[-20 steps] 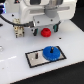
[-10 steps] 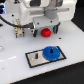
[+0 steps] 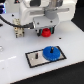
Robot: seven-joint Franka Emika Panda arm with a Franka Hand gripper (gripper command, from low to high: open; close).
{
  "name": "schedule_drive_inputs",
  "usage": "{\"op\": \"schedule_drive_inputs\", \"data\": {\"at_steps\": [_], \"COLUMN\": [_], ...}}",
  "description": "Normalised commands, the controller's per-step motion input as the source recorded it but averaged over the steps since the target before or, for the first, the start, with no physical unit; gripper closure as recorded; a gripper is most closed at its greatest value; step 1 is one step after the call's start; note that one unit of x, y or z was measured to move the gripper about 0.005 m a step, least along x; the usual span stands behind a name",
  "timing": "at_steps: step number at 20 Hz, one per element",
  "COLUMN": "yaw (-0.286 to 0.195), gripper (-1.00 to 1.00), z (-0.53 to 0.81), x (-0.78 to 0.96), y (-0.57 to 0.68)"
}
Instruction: Insert the blue gear onto the right peg, followed by the red gear
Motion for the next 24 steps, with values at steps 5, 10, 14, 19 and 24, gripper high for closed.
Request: {"op": "schedule_drive_inputs", "data": {"at_steps": [5,10,14,19,24], "yaw": [0.000,0.000,0.000,0.000,0.000], "gripper": [1.00,1.00,1.00,1.00,1.00], "z": [0.39,0.45,0.41,0.44,0.37], "x": [0.06,0.18,0.33,0.54,0.68], "y": [-0.01,-0.01,-0.06,-0.11,-0.15]}}
